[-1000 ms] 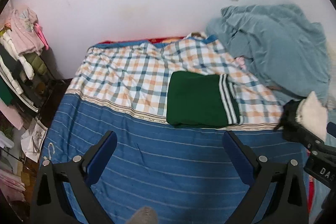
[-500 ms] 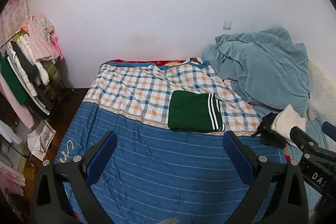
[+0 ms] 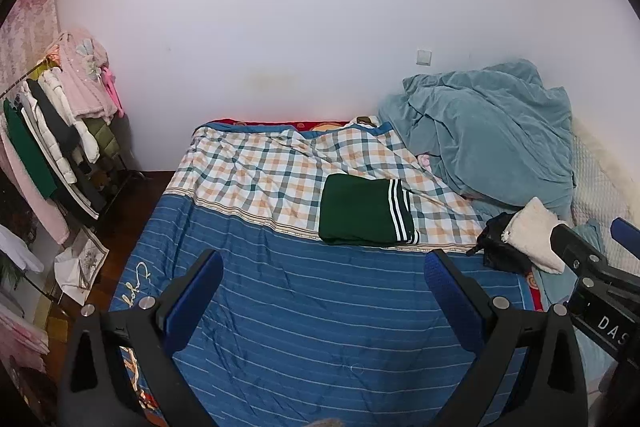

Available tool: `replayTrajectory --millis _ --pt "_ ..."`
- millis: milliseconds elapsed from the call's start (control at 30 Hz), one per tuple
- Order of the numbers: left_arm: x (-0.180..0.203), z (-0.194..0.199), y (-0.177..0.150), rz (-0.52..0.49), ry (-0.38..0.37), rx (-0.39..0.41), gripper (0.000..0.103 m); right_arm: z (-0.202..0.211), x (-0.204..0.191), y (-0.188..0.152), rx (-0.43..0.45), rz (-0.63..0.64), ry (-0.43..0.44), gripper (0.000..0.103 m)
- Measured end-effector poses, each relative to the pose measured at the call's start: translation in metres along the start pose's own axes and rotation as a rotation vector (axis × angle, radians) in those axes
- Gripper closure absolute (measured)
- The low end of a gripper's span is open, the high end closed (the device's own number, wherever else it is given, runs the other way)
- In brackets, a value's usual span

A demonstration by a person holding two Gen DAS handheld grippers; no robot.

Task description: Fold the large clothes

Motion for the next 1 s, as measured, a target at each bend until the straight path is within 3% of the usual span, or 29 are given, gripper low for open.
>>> replayTrajectory --millis 433,1000 --pt "-0.002 0.027 0.003 0.012 0.024 0.073 0.0 0.008 0.012 -0.002 0.011 -0.006 0.038 0.007" --pt "-0.005 0.033 0.003 0.014 0.026 0.078 0.0 0.008 0.016 0.007 0.024 -0.009 0.062 0.007"
Point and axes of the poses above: each gripper's, at about its wrist camera, not at the fingertips, and z roughly against the way its jaws point, x to its right, y to its top, the point moved 9 cm from there along -z, roughly the way its jaws point, and after that the axes turned 8 degrees about -y, right-handed, at the moved point
